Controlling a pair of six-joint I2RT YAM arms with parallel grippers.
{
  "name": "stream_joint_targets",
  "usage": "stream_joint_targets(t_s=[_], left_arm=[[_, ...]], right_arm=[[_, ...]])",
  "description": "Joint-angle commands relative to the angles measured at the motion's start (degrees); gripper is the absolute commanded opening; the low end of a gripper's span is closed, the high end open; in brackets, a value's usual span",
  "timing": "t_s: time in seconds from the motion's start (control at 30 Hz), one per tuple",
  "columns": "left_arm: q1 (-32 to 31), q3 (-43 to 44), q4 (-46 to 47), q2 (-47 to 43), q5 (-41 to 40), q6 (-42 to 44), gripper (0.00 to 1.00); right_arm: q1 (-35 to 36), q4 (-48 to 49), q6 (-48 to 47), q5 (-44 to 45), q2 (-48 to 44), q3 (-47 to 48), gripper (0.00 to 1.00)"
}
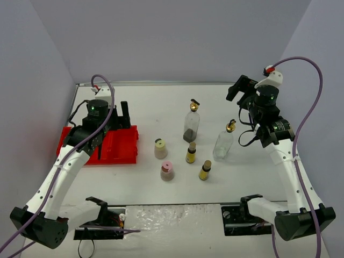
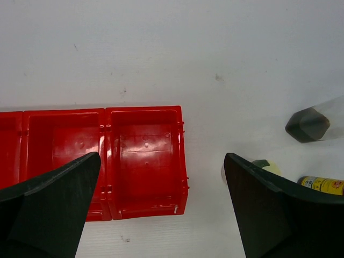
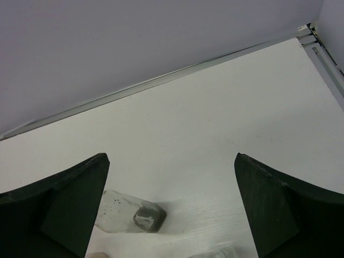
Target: Organize the condiment bottles
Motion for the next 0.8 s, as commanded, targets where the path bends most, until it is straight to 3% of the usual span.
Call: stream_joint_targets(t_s=[0.0,0.2,0.43,0.77], left_arm=[[-1.21,4.24,2.38,0.93,0.61,-0.24,0.97],[-5.30,9.99,3.69,7.08,2.17,0.07,0.97],[-15.65,24.40,2.38,20.21,-2.98,2.77,0.97],[-21.63,26.95,8.90,28.82,3.07,2.78,0.97]], right_arm=[[0.00,1.52,-0.70,3.42,0.17,3.51,1.00],[-0.18,0.98,-0.22,10.79,-0.18,3.58,1.00],[-1.88,-3.52,1.30,17.85,3.29,7.17,1.00],[-3.08,-4.67,1.81,21.72,0.23,4.53,1.00]])
